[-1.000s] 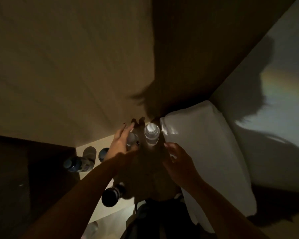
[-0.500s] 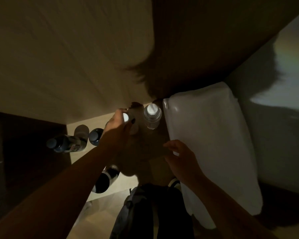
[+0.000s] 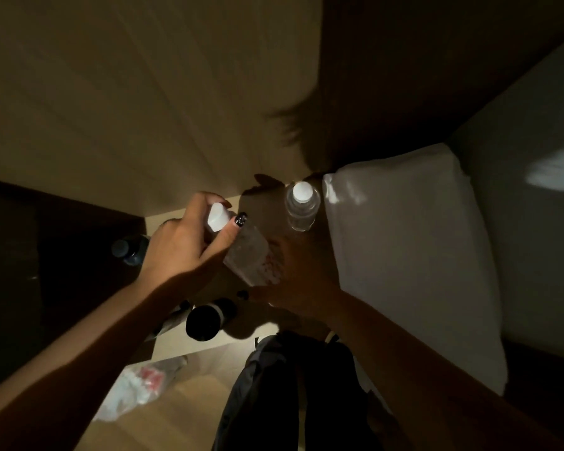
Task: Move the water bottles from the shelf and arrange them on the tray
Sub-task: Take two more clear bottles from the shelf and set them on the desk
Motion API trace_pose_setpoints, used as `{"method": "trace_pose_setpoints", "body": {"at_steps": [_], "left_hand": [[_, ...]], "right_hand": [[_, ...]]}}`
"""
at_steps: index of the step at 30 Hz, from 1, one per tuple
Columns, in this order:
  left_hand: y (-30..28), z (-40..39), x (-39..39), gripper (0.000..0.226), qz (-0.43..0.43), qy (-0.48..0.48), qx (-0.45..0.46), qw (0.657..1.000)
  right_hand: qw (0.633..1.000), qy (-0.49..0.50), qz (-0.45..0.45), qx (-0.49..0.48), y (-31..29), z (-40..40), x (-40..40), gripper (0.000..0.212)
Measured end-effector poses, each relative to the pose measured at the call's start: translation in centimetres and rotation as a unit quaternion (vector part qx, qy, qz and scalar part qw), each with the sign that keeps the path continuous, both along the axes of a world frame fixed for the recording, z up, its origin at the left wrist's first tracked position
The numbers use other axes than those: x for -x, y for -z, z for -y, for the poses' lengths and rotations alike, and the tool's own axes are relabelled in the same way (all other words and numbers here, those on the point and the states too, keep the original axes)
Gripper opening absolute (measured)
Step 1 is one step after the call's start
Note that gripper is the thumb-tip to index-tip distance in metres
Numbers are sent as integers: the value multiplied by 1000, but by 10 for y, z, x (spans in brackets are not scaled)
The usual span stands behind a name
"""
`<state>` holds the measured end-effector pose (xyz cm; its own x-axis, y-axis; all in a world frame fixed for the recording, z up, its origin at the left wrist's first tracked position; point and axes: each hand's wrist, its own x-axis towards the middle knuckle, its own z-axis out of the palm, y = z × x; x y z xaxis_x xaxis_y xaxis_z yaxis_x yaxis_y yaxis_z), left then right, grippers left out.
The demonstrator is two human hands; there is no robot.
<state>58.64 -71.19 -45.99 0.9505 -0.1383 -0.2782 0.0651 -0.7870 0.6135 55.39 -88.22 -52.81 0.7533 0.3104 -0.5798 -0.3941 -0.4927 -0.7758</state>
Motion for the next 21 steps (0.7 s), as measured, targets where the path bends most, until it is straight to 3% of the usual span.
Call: {"method": "trace_pose_setpoints", "body": {"at_steps": [4,9,13,16,19,21], "left_hand": [[0,8,6,13,-35,-62,68,995],[31,18,4,24,-89,-10,89,992],[50,36,2,33,-48,20,159,986],[69,52,-4,31,3,-80,214,974],[81,73,-13,13,30,-154,175,972],[86,89,-21,22,25,-202,184,962]], "right_hand": [[999,38,17,-25,13,-1,11,81],[993,108,5,38,34,3,42,69],[980,194,12,42,23,19,54,49],[970,235,13,61,23,37,63,47],[959,276,-5,61,20,49,67,47],[951,305,-13,43,14,59,68,51]]}}
